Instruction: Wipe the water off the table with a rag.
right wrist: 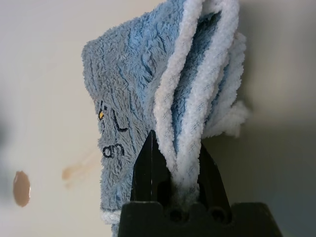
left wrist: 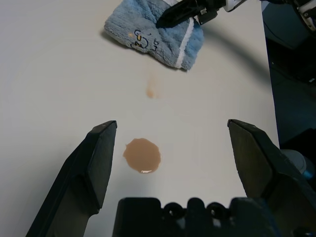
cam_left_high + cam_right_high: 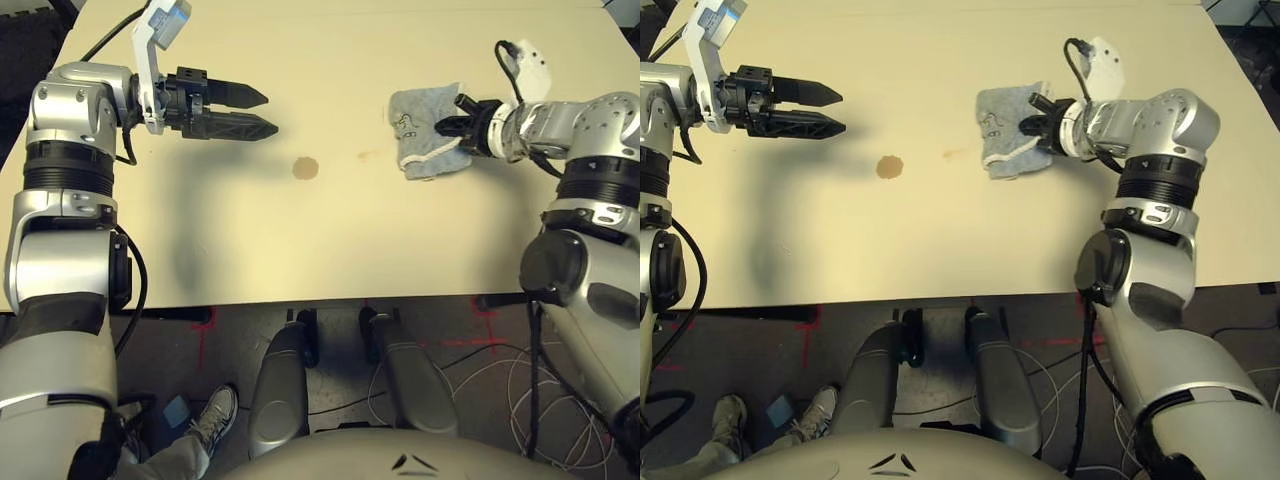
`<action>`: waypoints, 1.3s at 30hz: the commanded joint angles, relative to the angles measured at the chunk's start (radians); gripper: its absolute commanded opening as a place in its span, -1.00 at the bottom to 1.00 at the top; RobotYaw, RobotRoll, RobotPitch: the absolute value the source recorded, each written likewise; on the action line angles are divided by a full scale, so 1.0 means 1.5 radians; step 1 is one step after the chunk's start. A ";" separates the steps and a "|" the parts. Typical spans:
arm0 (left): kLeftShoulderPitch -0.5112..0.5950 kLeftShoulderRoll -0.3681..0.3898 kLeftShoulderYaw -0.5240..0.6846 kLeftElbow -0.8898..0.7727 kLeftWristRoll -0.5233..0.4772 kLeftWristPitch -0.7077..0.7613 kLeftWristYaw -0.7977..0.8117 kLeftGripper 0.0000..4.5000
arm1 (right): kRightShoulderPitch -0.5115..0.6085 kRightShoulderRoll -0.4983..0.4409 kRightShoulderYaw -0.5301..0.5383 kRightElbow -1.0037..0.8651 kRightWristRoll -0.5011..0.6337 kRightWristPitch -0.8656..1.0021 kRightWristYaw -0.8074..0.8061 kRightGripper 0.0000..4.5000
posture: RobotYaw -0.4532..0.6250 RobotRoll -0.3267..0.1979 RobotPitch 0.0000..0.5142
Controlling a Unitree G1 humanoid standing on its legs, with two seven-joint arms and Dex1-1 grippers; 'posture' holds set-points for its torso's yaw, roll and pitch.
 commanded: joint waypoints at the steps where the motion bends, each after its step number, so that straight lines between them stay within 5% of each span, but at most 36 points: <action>1: -0.002 -0.001 -0.004 0.001 0.008 -0.002 -0.007 1.00 | -0.022 0.026 -0.005 -0.022 0.028 0.037 -0.003 -1.00 | -0.37 0.25 0.18; 18: -0.024 0.014 0.001 0.023 0.019 -0.013 -0.010 1.00 | -0.070 0.348 -0.130 -0.231 0.088 0.203 -0.133 -1.00 | -0.32 0.25 0.20; 28: -0.018 0.034 -0.007 0.019 0.028 -0.011 -0.022 1.00 | -0.033 0.430 -0.159 -0.191 0.060 0.174 -0.184 -1.00 | -0.26 0.25 0.22; 39: 0.013 0.081 -0.041 -0.007 0.011 -0.002 -0.025 1.00 | -0.045 0.501 -0.147 -0.130 0.117 0.122 -0.224 -1.00 | -0.20 0.25 0.23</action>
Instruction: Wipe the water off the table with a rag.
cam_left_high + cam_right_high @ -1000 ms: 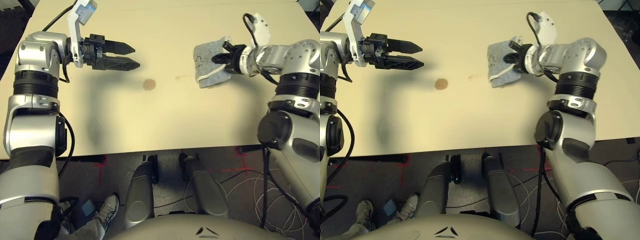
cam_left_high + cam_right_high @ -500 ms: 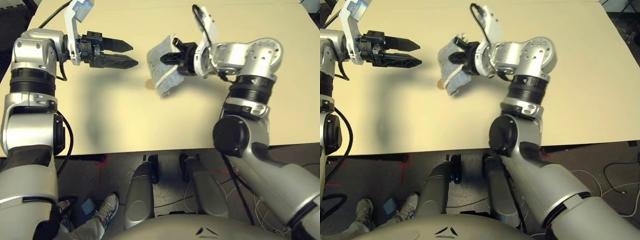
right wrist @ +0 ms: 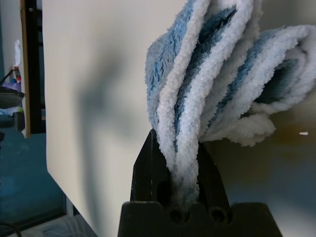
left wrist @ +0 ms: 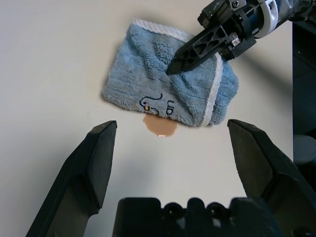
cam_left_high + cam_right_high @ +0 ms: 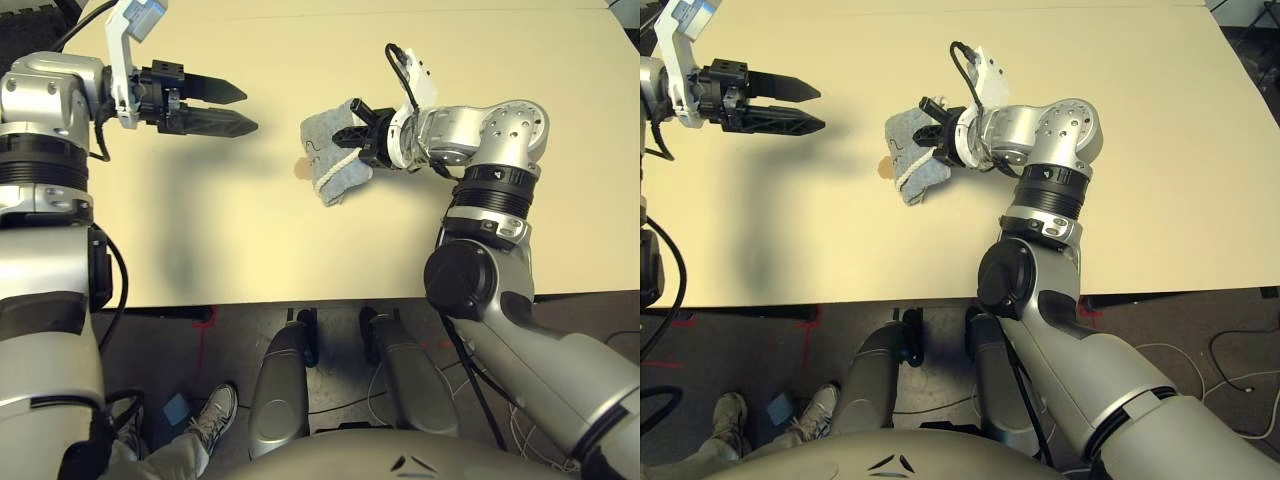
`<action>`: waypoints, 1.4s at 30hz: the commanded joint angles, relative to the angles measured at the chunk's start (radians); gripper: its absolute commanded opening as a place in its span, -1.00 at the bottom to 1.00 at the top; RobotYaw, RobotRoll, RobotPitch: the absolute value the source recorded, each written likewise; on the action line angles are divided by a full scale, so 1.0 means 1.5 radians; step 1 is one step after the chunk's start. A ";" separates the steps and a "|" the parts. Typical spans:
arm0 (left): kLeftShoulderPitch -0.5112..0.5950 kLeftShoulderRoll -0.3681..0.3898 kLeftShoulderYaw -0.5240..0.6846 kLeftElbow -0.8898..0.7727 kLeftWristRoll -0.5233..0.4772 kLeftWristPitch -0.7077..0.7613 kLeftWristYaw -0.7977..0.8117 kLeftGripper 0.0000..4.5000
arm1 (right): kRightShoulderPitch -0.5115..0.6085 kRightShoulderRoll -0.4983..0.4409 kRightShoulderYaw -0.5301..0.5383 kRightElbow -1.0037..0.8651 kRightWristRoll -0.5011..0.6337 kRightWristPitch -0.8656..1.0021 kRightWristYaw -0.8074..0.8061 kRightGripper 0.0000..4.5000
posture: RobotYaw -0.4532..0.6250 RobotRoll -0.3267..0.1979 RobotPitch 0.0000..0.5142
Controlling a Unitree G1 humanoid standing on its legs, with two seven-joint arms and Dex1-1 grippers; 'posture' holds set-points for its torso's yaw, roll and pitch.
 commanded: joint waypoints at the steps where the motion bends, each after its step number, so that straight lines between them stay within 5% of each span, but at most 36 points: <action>1: 0.017 0.012 -0.010 -0.023 -0.005 0.009 -0.009 1.00 | 0.006 0.146 0.015 0.013 0.023 -0.008 -0.016 -1.00 | -0.19 0.25 0.23; 11: 0.058 0.009 0.003 -0.075 -0.014 0.042 -0.009 1.00 | 0.098 -0.043 0.121 0.057 -0.009 -0.073 0.019 -1.00 | -0.21 0.25 0.25; 18: 0.061 0.001 -0.004 -0.077 -0.016 0.043 -0.009 1.00 | 0.095 -0.195 0.135 0.098 -0.018 -0.084 0.052 -1.00 | -0.26 0.25 0.27; 28: 0.050 0.010 -0.034 -0.069 -0.017 0.030 -0.009 1.00 | 0.074 -0.285 0.189 0.132 -0.026 -0.119 0.085 -1.00 | -0.28 0.25 0.28; 32: 0.051 0.023 -0.053 -0.076 -0.025 0.027 -0.009 1.00 | 0.058 -0.272 0.198 0.113 -0.021 -0.112 0.080 -1.00 | -0.28 0.25 0.29; 42: 0.005 0.049 -0.077 -0.057 -0.052 0.023 -0.009 1.00 | -0.029 0.034 0.058 -0.084 0.036 0.075 0.000 -1.00 | -0.26 0.25 0.27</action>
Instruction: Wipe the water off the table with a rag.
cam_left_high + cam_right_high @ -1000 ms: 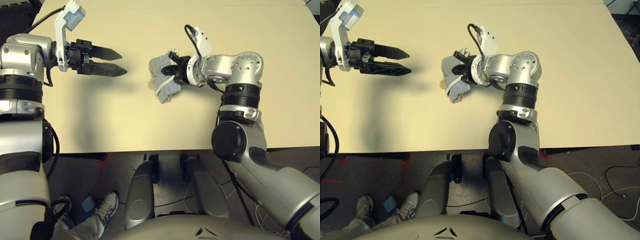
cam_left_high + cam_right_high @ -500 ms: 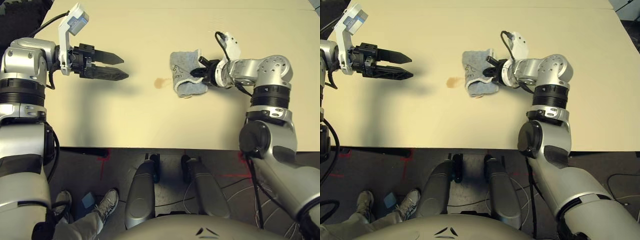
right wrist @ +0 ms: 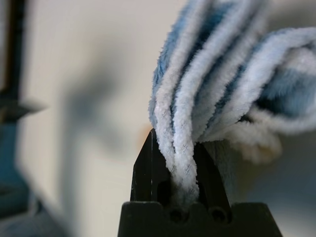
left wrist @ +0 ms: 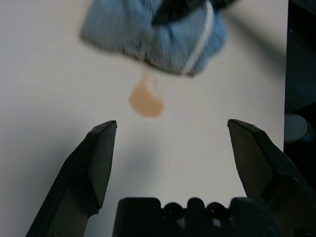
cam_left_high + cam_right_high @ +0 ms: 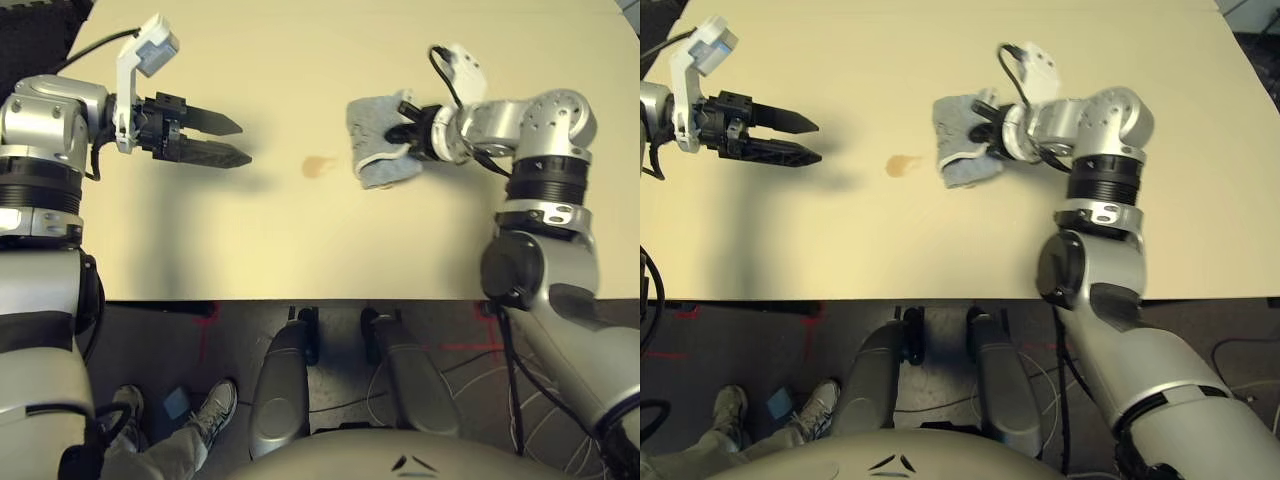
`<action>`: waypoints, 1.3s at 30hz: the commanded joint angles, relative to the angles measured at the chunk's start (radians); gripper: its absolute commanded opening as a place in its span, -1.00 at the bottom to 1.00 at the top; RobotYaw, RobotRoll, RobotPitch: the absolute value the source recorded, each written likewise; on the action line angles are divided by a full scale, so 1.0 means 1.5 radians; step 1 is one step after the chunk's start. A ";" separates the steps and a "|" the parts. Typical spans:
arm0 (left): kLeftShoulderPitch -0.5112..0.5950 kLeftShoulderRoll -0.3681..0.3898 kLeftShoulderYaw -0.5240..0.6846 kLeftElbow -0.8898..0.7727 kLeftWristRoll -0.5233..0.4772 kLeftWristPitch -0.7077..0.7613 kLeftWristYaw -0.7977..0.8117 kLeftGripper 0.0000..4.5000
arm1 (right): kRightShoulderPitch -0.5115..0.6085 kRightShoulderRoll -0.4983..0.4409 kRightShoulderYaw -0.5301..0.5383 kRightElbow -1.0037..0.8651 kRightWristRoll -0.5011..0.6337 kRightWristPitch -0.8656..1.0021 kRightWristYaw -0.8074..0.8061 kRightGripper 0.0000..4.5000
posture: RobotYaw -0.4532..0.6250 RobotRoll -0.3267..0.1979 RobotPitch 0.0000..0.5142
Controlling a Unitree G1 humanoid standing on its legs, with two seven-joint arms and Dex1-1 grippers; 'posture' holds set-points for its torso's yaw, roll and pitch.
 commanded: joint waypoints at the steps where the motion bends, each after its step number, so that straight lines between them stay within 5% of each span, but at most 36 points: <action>1: -0.001 0.017 -0.014 0.011 -0.012 -0.005 -0.006 1.00 | -0.002 0.075 -0.038 -0.047 0.016 0.028 -0.039 -1.00 | -0.26 0.25 0.27; 9: 0.008 0.026 -0.016 -0.006 -0.026 0.002 -0.006 1.00 | 0.023 0.178 -0.053 -0.044 0.028 0.028 -0.087 -1.00 | -0.22 0.25 0.27; 24: 0.031 0.037 -0.011 -0.032 -0.039 0.016 -0.006 1.00 | 0.044 0.241 -0.004 0.088 0.062 -0.086 -0.136 -1.00 | -0.17 0.25 0.31; 39: 0.040 0.031 -0.006 -0.020 -0.033 0.014 -0.006 1.00 | -0.019 0.249 0.066 0.187 0.262 -0.184 -0.181 -1.00 | -0.17 0.25 0.32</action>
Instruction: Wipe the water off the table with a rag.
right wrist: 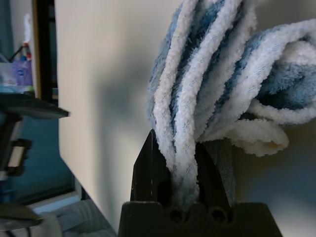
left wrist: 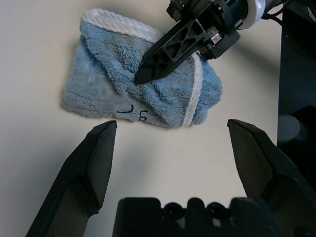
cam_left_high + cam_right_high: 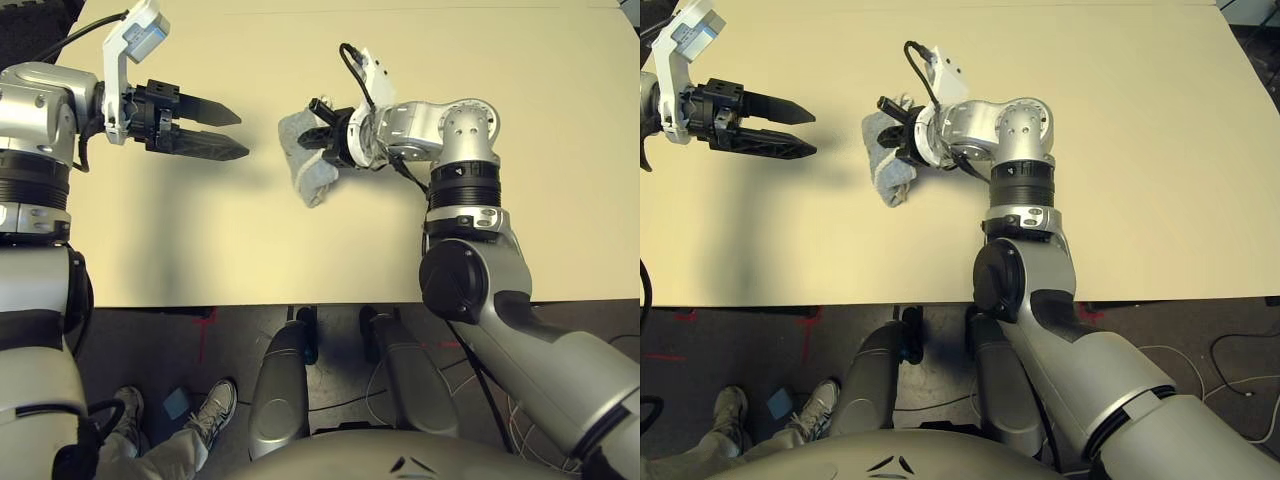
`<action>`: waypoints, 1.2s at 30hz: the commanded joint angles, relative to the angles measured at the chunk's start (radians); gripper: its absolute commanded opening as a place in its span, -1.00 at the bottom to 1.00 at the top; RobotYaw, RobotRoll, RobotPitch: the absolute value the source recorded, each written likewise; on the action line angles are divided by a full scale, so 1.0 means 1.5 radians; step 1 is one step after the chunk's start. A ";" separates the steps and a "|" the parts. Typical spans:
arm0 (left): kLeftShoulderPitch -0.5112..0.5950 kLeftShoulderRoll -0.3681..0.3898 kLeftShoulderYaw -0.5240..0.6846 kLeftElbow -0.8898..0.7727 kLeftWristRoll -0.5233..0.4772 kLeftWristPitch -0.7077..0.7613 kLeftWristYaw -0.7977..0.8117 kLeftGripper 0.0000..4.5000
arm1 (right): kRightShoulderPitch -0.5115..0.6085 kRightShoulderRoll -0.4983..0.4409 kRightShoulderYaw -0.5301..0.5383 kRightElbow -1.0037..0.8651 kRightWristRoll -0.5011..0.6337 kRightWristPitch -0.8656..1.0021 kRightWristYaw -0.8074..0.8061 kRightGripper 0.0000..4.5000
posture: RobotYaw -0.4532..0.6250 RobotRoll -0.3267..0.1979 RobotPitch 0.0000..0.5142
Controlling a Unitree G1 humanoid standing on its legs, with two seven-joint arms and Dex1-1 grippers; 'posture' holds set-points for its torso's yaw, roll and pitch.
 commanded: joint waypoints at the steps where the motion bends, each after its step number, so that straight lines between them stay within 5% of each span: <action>1: 0.007 0.008 0.001 -0.001 -0.002 0.002 -0.006 1.00 | -0.032 0.230 0.020 0.019 0.062 -0.013 -0.017 -1.00 | -0.17 0.25 0.33; 7: 0.007 0.002 0.002 0.001 0.000 0.002 -0.006 1.00 | 0.043 0.195 0.108 0.033 0.046 -0.039 -0.026 -1.00 | -0.18 0.25 0.34; 18: 0.014 -0.012 0.008 0.002 0.001 0.004 -0.006 1.00 | 0.113 -0.017 0.342 -0.005 -0.138 -0.122 0.137 -1.00 | -0.22 0.25 0.36; 36: 0.026 -0.021 0.011 0.002 0.001 0.002 -0.006 1.00 | 0.102 -0.196 0.338 -0.031 -0.259 -0.071 0.226 -1.00 | -0.27 0.25 0.40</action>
